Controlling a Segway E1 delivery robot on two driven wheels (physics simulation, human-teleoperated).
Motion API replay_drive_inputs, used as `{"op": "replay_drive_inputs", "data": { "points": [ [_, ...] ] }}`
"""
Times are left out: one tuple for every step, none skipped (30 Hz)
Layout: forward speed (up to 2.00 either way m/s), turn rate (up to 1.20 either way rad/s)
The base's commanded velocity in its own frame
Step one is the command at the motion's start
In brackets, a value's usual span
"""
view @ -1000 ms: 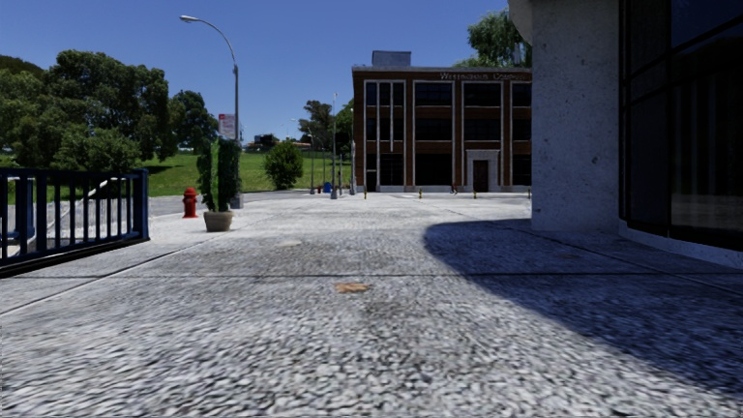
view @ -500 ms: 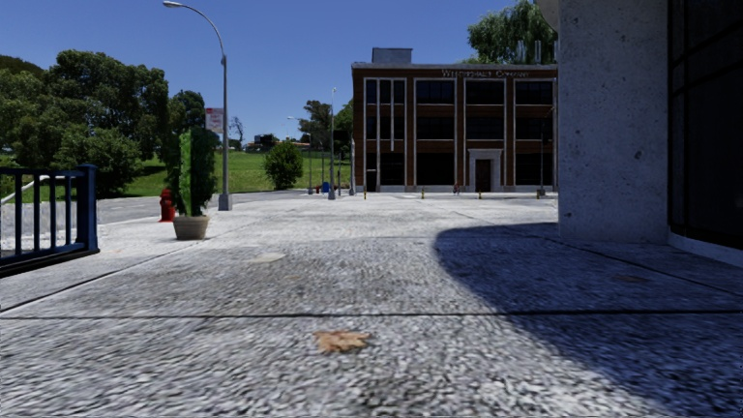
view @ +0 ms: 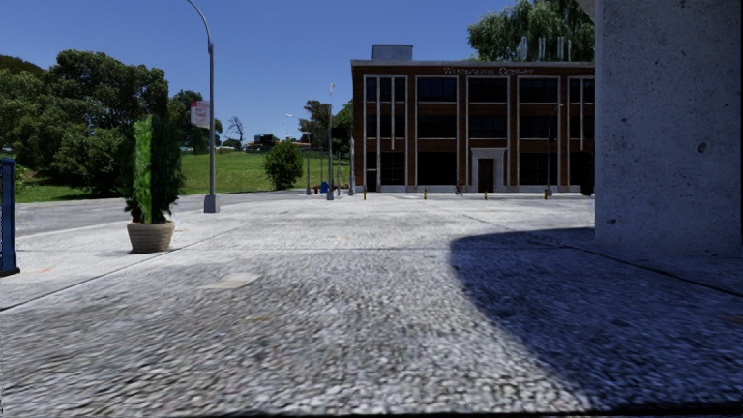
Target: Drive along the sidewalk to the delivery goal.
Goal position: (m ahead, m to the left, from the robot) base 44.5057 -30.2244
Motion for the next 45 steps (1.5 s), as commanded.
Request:
{"op": "replay_drive_inputs", "data": {
  "points": [
    [2.0,0.0],
    [2.0,0.0],
    [2.0,0.0],
    [2.0,0.0],
    [2.0,0.0],
    [2.0,0.0],
    [2.0,0.0],
    [2.0,0.0],
    [2.0,0.0],
    [2.0,0.0],
    [2.0,0.0],
    [2.0,0.0],
    [2.0,0.0],
    [2.0,0.0],
    [2.0,0.0],
    [2.0,0.0],
    [2.0,0.0],
    [2.0,0.0],
    [2.0,0.0],
    [2.0,0.0],
    [2.0,0.0],
    [2.0,0.0],
    [2.0,0.0],
    [2.0,0.0],
    [2.0,0.0],
    [2.0,0.0],
    [2.0,0.0],
    [2.0,0.0],
    [2.0,0.0],
    [2.0,0.0],
    [2.0,0.0],
    [2.0,0.0],
    [2.0,0.0],
    [2.0,0.0],
    [2.0,0.0],
    [2.0,0.0],
    [2.0,0.0],
    [2.0,0.0],
    [2.0,0.0],
    [2.0,0.0],
    [2.0,0.0],
    [2.0,0.0],
    [2.0,0.0],
    [2.0,0.0],
    [2.0,0.0]
  ]
}}
